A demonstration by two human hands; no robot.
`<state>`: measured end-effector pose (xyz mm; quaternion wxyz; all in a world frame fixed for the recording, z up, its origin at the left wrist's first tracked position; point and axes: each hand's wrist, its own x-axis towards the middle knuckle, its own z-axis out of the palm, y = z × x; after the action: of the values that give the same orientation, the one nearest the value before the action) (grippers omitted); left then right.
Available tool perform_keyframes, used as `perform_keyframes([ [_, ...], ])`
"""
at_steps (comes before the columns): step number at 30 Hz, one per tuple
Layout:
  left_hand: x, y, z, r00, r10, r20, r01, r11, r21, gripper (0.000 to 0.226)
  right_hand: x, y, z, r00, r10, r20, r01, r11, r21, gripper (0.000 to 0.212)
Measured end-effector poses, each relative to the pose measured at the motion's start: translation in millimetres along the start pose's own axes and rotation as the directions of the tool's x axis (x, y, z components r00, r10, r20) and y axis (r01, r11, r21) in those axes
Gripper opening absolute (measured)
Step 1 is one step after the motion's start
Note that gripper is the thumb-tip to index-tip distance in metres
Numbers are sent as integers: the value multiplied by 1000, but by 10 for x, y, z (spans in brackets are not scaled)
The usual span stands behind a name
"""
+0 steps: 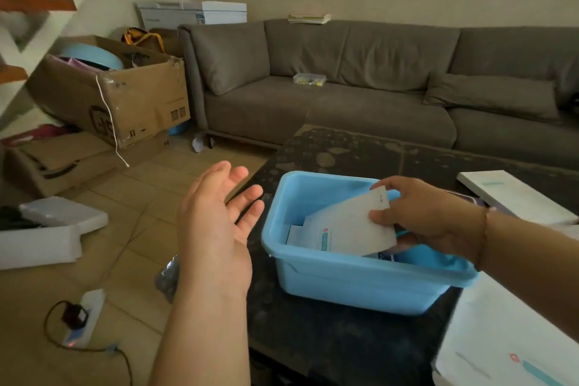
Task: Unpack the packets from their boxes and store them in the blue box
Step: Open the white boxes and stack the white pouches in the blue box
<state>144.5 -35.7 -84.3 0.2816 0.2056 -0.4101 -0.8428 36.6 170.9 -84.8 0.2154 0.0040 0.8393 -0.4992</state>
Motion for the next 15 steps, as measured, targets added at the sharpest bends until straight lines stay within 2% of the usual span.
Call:
perform_keyframes([
  [3,-14,-4,7,1000,-5,5,5,1000,-8,11,83,50,120,999,40,31,-41,999,16,30],
  [7,-24,1,4,1000,4,17,-3,1000,-16,13,211,147,207,997,78,30,-74,992,-100,26],
  [11,-25,-3,14,1000,3,19,-3,1000,-14,13,273,180,214,977,198,84,-180,965,-190,44],
  [15,-22,-10,18,1000,6,19,-6,1000,-9,12,214,175,215,977,197,82,-139,882,-451,70],
])
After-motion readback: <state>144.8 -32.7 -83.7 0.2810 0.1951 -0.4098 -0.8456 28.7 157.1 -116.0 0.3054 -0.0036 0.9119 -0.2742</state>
